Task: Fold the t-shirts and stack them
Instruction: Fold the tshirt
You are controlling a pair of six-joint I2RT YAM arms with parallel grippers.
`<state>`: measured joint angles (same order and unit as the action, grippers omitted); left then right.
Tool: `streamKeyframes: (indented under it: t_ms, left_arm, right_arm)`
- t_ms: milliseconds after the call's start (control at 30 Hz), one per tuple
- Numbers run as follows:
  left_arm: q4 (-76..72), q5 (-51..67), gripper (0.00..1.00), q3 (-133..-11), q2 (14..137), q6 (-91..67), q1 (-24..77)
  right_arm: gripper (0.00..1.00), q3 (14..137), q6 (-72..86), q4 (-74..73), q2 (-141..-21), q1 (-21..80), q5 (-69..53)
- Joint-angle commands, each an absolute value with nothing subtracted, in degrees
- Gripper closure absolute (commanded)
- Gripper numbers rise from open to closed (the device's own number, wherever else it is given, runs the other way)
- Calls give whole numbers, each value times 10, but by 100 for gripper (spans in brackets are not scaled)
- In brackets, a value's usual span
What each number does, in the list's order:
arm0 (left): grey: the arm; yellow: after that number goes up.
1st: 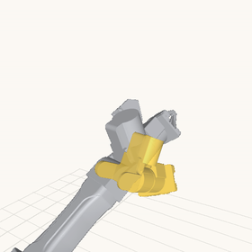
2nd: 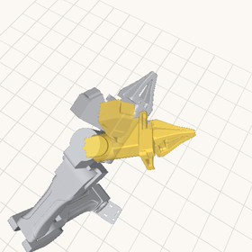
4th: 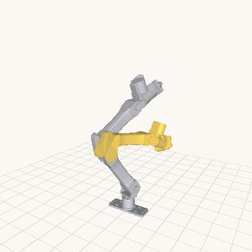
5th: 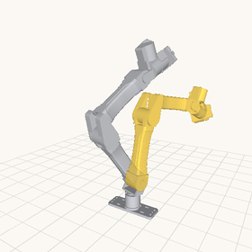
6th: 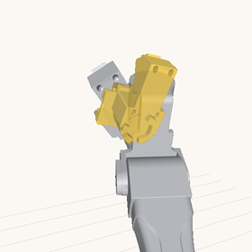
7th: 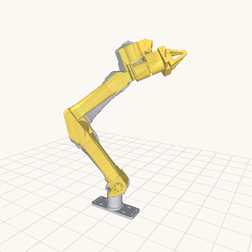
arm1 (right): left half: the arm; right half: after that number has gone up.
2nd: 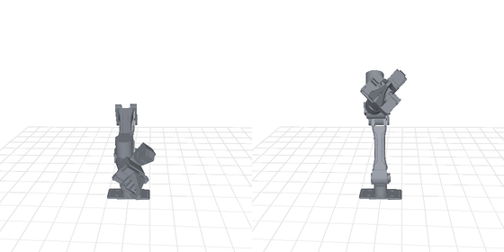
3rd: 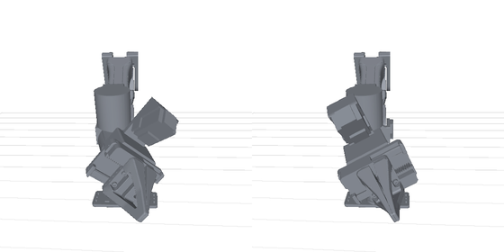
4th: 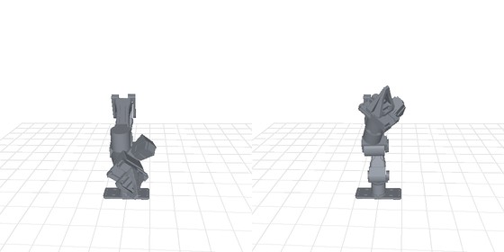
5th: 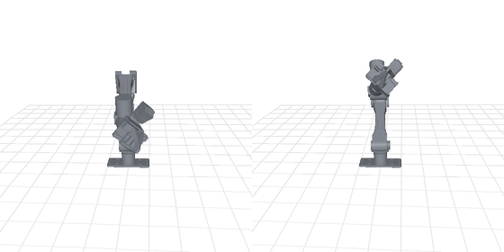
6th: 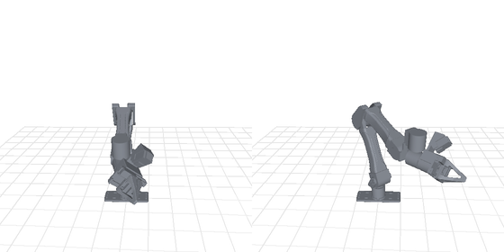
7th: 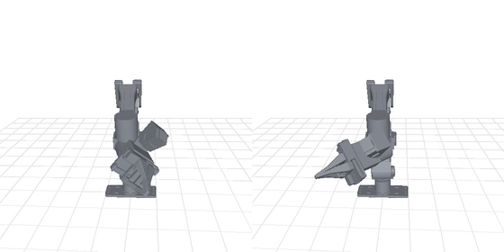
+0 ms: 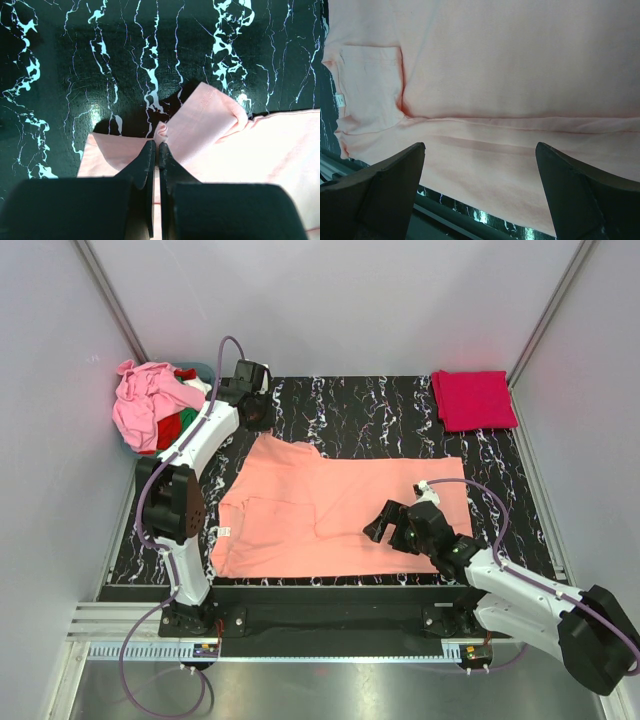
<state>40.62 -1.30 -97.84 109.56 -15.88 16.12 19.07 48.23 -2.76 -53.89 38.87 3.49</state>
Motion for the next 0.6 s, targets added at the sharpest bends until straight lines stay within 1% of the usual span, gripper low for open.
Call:
streamKeyframes:
  t_ms: [0,267,400,467,500,567]
  left_arm:
    - [389,-17,100,-978,1062,-155,160]
    - [388,-12,100,-978,1063,-156,157]
    - [388,-13,100,-978,1060,-156,155]
    - [388,-23,100,-976,1059,-154,155]
    - [388,-26,100,-976,1059,-153,155]
    - [388,-27,100,-977,1059,-152,155]
  right_arm:
    - [0,212,474,-6,-542,383,32]
    - [0,210,473,-5,-538,382,32]
    - [0,227,465,-25,-511,383,33]
    - [0,247,454,-65,-491,382,61]
    - [0,274,447,-78,-470,382,94]
    - [0,308,412,-107,-458,372,119]
